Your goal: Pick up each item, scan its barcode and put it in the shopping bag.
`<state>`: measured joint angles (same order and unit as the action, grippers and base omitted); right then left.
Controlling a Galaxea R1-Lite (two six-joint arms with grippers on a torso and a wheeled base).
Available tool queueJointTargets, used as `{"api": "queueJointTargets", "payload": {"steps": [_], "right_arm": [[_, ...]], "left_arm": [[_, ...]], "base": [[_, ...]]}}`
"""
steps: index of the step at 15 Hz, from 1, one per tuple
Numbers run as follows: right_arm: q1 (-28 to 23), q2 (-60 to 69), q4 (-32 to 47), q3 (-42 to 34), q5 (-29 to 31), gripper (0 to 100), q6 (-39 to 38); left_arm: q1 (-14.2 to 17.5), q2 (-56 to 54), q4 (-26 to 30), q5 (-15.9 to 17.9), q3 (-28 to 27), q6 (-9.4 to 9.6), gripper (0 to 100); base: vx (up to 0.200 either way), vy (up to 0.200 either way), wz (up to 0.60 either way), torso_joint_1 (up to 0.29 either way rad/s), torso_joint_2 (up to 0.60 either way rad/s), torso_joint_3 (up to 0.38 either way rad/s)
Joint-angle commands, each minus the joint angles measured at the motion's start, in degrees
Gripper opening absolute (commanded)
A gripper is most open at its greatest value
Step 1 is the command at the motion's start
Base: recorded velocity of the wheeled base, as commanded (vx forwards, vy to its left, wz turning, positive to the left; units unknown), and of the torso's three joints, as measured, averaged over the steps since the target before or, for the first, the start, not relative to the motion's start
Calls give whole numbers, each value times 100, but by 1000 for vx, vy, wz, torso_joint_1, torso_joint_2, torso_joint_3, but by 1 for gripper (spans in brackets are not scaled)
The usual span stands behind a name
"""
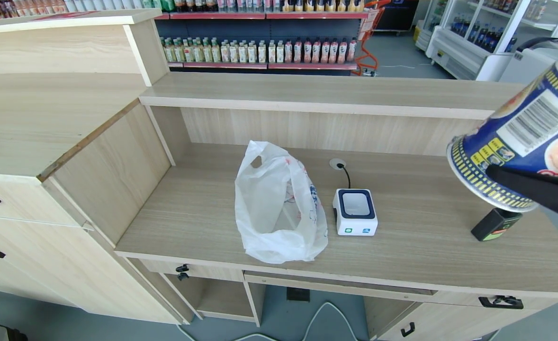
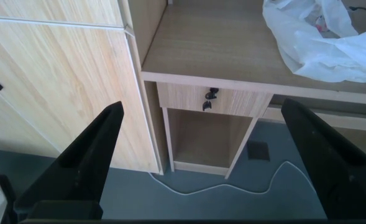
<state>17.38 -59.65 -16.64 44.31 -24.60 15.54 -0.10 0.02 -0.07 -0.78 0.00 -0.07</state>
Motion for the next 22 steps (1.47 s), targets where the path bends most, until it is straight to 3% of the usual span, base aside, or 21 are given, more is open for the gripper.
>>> {"api": "queueJointTargets", "payload": {"steps": [1, 4, 7, 8, 10, 11, 14, 16, 17, 18, 22], "right_arm": [[19, -20, -322, -186, 34, 0, -649], [81, 32, -700, -397, -142, 0, -1950], [125, 155, -1289, -1004, -1504, 0, -2969], [213, 146, -1562, -1223, -1724, 0, -3119], [617, 278, -2317, -1654, -1952, 0, -4560], [819, 305, -2616, -1786, -2040, 0, -4929], [872, 85, -3196, -1777, -2304, 0, -5342], [916, -319, -4049, -1803, -2453, 0, -5509], [916, -319, -4049, -1803, -2453, 0, -5509], [916, -688, -4629, -1768, -2646, 0, -5492], [679, -979, -5209, -1856, -3473, 0, -5360]], "left_arm": [[1, 6, -1, -1, 0, -1, 100], [1, 6, -1, -1, 0, -1, 100], [1, -2, -1, -1, 0, -1, 100], [1, -2, -1, -1, 0, -1, 100], [1, 6, -1, -1, 0, -1, 100], [1, -2, -1, -1, 0, -1, 100], [1, -2, -1, -1, 0, -1, 100], [1, -2, -1, -1, 0, -1, 100], [1, -2, -1, -1, 0, -1, 100], [1, -2, -1, -1, 0, -1, 100], [1, 6, -1, -1, 0, -1, 100]], "base": [[0, 0, 0, 0, 0, 0], [0, 0, 0, 0, 0, 0], [0, 0, 0, 0, 0, 0], [0, 0, 0, 0, 0, 0], [0, 0, 0, 0, 0, 0], [0, 0, 0, 0, 0, 0], [0, 0, 0, 0, 0, 0], [0, 0, 0, 0, 0, 0], [0, 0, 0, 0, 0, 0], [0, 0, 0, 0, 0, 0], [0, 0, 0, 0, 0, 0]]}}
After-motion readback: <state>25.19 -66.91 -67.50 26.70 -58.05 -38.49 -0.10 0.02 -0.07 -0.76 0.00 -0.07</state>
